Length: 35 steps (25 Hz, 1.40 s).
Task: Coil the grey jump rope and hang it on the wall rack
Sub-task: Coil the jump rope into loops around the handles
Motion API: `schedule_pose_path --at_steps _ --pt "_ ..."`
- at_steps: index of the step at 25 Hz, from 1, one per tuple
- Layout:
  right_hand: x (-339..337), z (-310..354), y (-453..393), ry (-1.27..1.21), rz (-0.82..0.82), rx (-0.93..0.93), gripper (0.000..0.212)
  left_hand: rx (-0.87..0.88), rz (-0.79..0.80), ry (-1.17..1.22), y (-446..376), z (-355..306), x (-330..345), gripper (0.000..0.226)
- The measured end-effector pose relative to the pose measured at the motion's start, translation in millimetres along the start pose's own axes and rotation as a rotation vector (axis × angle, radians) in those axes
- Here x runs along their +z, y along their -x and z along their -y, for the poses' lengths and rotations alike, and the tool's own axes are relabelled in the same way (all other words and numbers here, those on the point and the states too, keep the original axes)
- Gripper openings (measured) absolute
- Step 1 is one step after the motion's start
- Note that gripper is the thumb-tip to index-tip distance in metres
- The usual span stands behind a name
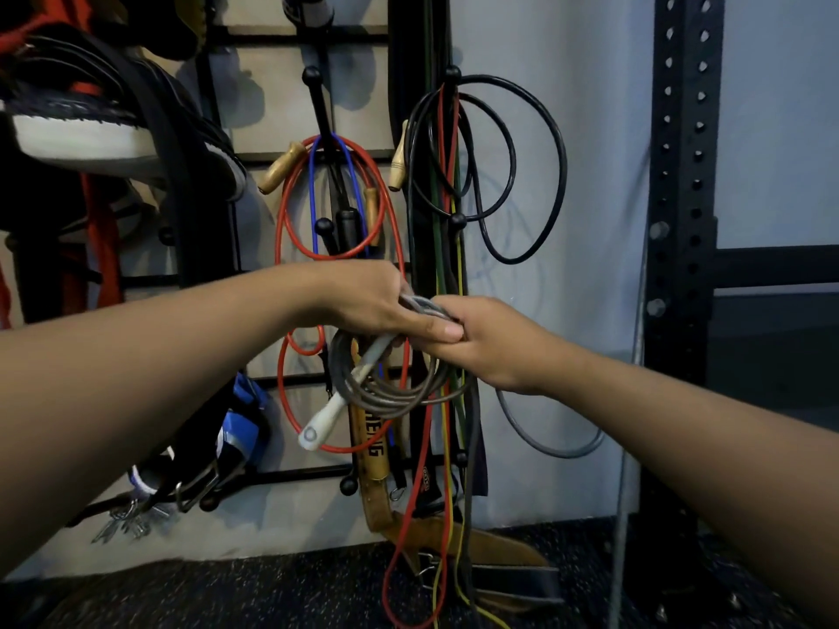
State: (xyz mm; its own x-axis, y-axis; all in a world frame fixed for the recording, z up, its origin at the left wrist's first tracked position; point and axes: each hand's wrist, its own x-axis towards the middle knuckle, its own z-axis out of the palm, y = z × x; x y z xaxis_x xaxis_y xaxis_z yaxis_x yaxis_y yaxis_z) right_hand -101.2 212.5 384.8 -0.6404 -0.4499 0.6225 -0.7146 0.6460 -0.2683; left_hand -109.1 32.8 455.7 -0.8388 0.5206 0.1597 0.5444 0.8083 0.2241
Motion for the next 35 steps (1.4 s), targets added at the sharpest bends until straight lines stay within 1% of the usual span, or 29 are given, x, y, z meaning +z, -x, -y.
schedule_pose_path --at_steps 2,3,5,7,8,9,11,12,14,16,19,22,23,27,29,32,35 --pt "0 -1 4 0.011 0.026 -0.024 0.021 -0.002 0.036 -0.046 0 1 7 0.08" --pt "-1 -2 5 -0.002 0.041 -0.023 0.021 0.011 0.038 -0.033 1 3 10 0.082" --pt "-5 -6 9 -0.035 0.062 0.023 0.022 0.043 0.014 0.019 3 12 12 0.08" --pt "-12 -12 16 -0.062 0.068 0.101 0.034 0.079 -0.03 0.076 5 25 15 0.07" --pt "-15 -14 20 -0.124 0.07 0.151 0.032 0.095 -0.069 0.113 7 31 16 0.063" --pt "-17 -17 23 -0.236 0.062 0.218 0.03 0.111 -0.116 0.164 8 36 17 0.057" --pt "-18 -21 27 -0.437 0.003 0.336 0.03 0.127 -0.212 0.283 10 45 18 0.048" --pt "-19 -23 29 -0.451 -0.044 0.358 0.03 0.128 -0.267 0.323 11 49 19 0.042" --pt "-21 -27 30 -0.388 -0.11 0.391 0.032 0.119 -0.384 0.383 11 56 23 0.035" --pt "-22 -27 28 -0.307 -0.101 0.446 0.033 0.095 -0.505 0.496 6 61 31 0.041" --pt "-22 -22 24 -0.293 -0.047 0.518 0.033 0.069 -0.63 0.825 -1 54 42 0.045" --pt "-19 -18 26 -0.442 -0.048 0.552 0.029 0.064 -0.672 1.148 -4 44 47 0.045" --pt "-17 -19 28 -0.506 -0.046 0.553 0.036 0.065 -0.685 1.237 -5 42 48 0.046" --pt "3 -19 35 -0.662 -0.026 0.532 0.08 0.011 -0.778 1.519 -11 21 58 0.047" --pt "17 -17 32 -0.781 -0.023 0.521 0.089 -0.012 -0.856 1.599 -13 8 63 0.046" --pt "27 -10 30 -0.945 0.0 0.472 0.088 -0.078 -1.01 1.626 -17 -3 70 0.045" --pt "22 1 27 -0.915 0.017 0.475 0.072 -0.168 -1.083 1.746 -19 -6 77 0.051"
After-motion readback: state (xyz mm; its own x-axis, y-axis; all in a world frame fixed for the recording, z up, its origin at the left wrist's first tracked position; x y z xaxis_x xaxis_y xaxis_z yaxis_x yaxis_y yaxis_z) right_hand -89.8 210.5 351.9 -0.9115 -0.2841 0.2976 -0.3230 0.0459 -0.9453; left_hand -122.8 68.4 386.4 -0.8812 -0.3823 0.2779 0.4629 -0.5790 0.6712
